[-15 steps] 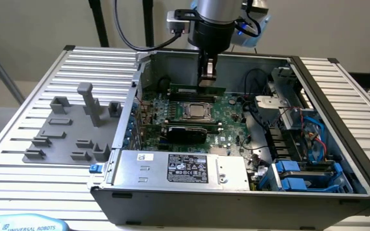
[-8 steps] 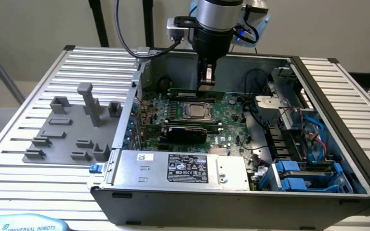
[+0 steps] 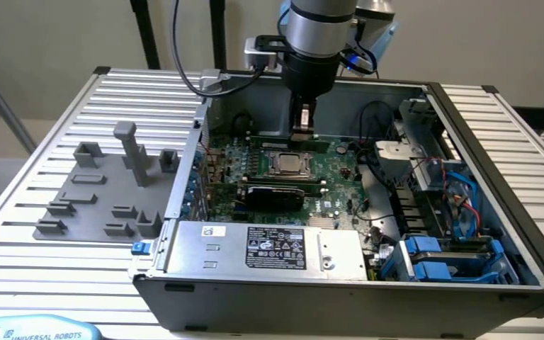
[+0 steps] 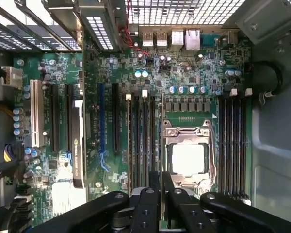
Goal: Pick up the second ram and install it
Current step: 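Insert the second ram into the second slot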
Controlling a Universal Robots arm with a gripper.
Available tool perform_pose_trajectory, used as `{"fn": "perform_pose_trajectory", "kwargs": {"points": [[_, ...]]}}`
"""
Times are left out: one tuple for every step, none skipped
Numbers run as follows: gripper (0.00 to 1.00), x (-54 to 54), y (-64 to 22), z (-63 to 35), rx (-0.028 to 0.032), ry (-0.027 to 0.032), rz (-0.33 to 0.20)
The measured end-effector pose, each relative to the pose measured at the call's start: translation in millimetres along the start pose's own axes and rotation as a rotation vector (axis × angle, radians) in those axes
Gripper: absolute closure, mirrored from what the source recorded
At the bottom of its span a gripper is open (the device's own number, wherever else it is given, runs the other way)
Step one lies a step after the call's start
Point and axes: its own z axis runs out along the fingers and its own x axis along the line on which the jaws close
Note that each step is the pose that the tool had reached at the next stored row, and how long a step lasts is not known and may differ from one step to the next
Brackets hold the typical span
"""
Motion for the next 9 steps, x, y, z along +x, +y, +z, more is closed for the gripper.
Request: {"fn": "perform_pose_trajectory", "kwargs": {"points": [[0.86,0.0,0.0,1.8,0.0001,0.0002,0.000],[0.86,0.1,-0.1,3.7,0.0001,0.0005,0.000],[0.86,0.2,-0.2,6.7,0.0002,0.0007,0.000],[0.86,0.4,-0.3,10.3,0.0002,0.0014,0.000],[0.86,0.4,-0.4,13.1,0.0003,0.0018,0.000],[0.86,0.5,-0.4,14.8,0.0002,0.0022,0.000],[0.86,0.5,-0.5,16.7,0.0003,0.0027,0.000],[0.86,0.6,-0.5,18.4,0.0003,0.0033,0.000],[0.86,0.7,-0.6,20.4,0.0003,0.0041,0.000]]}}
